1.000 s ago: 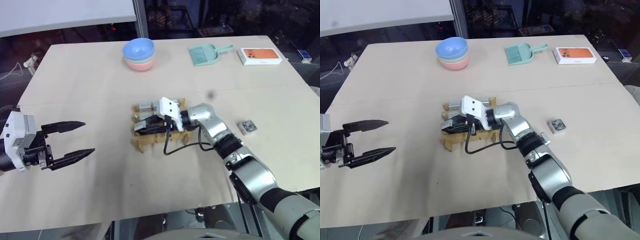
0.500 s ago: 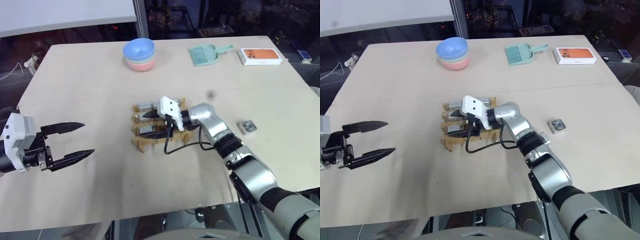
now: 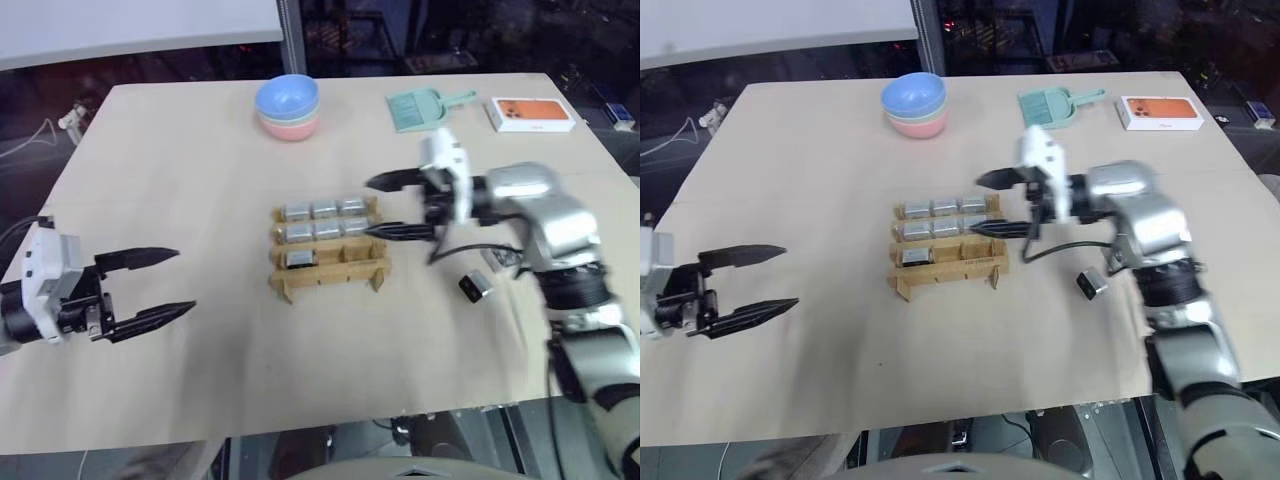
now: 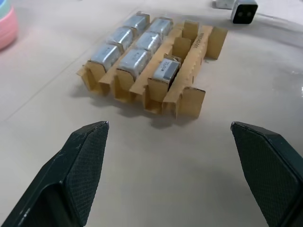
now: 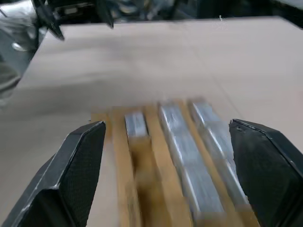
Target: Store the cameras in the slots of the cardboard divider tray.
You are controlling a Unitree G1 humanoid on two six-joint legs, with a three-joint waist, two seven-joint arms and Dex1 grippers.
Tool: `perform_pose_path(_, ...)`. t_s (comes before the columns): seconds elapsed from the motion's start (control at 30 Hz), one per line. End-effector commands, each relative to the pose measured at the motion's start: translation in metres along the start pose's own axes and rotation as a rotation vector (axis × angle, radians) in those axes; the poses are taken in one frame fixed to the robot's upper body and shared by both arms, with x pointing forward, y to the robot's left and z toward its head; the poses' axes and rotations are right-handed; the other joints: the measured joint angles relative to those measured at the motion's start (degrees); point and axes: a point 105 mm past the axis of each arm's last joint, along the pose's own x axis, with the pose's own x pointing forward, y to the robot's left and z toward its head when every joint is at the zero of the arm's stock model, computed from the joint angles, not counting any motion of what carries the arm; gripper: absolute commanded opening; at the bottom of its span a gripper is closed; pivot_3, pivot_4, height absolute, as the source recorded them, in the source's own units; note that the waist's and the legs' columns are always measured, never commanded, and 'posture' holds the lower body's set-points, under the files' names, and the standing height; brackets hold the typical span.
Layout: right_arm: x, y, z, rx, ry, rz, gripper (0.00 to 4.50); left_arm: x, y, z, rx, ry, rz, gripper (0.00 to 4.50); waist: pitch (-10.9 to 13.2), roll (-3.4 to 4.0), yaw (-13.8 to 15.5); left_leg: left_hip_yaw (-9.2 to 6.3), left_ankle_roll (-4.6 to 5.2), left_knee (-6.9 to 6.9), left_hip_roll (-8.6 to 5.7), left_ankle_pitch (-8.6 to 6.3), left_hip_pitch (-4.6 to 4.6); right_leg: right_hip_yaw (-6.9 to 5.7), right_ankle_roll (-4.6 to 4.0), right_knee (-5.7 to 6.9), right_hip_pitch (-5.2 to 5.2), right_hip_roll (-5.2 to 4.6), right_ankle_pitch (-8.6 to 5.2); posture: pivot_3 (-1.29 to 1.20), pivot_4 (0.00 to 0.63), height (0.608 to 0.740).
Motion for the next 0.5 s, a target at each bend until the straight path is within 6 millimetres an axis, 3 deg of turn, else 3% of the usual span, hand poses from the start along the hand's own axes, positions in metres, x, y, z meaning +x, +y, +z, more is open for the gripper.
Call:
perform_pose_path(0.03,-0.036,0.008,-0.002,0.002,0.055,-0.045,4.12,0.01,-0.001,0.009,0.029,-0.029,-0.032,4.29,0.0,-0.02,0.3,0.01,0.0,0.0,-0.03,0.0,0.0,-0.01,0.0,0.0,0.0,0.01,-0.01,0.0,0.15,0.74)
perform_pose_path(0.33,-0.115,0.007,-0.067,0.11,0.349,-0.27,4.12,0.033,0.005,0.02,0.05,-0.071,-0.114,4.29,0.0,-0.02,0.2,0.08,0.02,0.04,-0.16,0.0,0.01,0.08,0.04,0.01,0.03,0.08,-0.01,0.0,0.15,0.74)
perform_pose_path(0.5,-0.15,-0.008,-0.104,0.182,0.48,-0.459,4.12,0.035,0.006,0.022,0.055,-0.074,-0.129,4.29,0.0,-0.04,0.1,0.13,0.03,0.06,-0.17,0.0,0.04,0.16,0.13,0.01,0.03,0.11,0.03,0.0,0.15,0.74)
